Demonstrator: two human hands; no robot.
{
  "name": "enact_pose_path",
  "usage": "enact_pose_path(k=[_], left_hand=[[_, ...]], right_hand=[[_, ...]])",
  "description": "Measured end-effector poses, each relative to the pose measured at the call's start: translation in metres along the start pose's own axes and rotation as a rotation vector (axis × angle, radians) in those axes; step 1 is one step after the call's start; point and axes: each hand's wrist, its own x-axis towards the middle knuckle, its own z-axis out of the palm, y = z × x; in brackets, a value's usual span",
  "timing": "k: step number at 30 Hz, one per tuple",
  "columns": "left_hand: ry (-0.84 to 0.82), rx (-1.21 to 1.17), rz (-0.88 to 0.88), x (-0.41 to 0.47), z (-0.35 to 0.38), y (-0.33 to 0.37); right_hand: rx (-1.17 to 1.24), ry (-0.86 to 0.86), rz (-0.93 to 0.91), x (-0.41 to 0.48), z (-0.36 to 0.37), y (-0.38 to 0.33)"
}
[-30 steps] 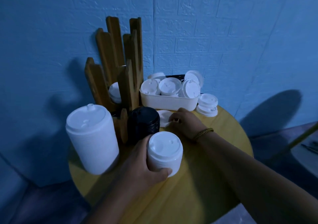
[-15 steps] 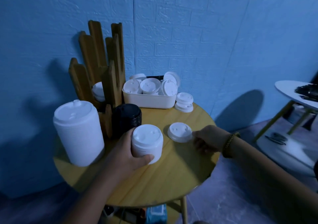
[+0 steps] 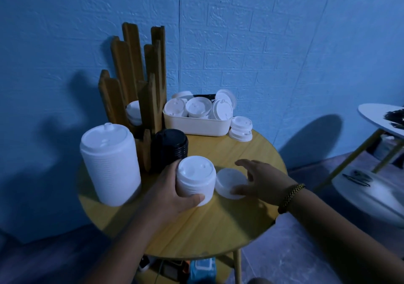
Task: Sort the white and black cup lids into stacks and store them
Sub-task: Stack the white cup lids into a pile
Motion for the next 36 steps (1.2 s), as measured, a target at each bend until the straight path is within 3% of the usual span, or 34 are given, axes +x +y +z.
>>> enact_pose_path(k=[3, 7, 9, 13, 19, 25, 29, 32, 36], left_hand=[[-0.001, -0.003, -0.003, -0.001, -0.001, 0.0], [-0.007, 0.003, -0.003, -0.002, -0.002, 0.0], [-0.011, 0.004, 0.004, -0.002, -0.002, 0.001], [-0.001, 0.015, 0.01, -0.001, -0.002, 0.0], [-0.002, 0.033, 0.013, 0.0, -0.001, 0.001], [-0.02, 0.011, -0.002, 0.0, -0.003, 0.001], [-0.028, 0.001, 0.004, -0.002, -0.004, 0.005], [-0.056, -0.004, -0.002, -0.003, -0.003, 0.007], [-0.084, -0.036, -0.02, -0.004, -0.004, 0.009]], right_hand=[[-0.045, -0.009, -0.049, -0.006, 0.002, -0.001], [0.089, -0.217, -0.153, -0.003, 0.007, 0.002], [0.084, -0.23, -0.164, -0.003, 0.01, 0.002], [0.043, -0.039, -0.027, -0.011, 0.015, -0.003], [-0.015, 0.031, 0.037, -0.021, 0.022, -0.006], [0.231, 0.124, -0.041, -0.008, 0.024, -0.008], [0.43, 0.352, -0.069, -0.004, 0.015, -0.01], [0.63, 0.208, -0.21, -0.011, 0.008, -0.03], [0.427, 0.104, -0.377, -0.004, 0.011, -0.054]])
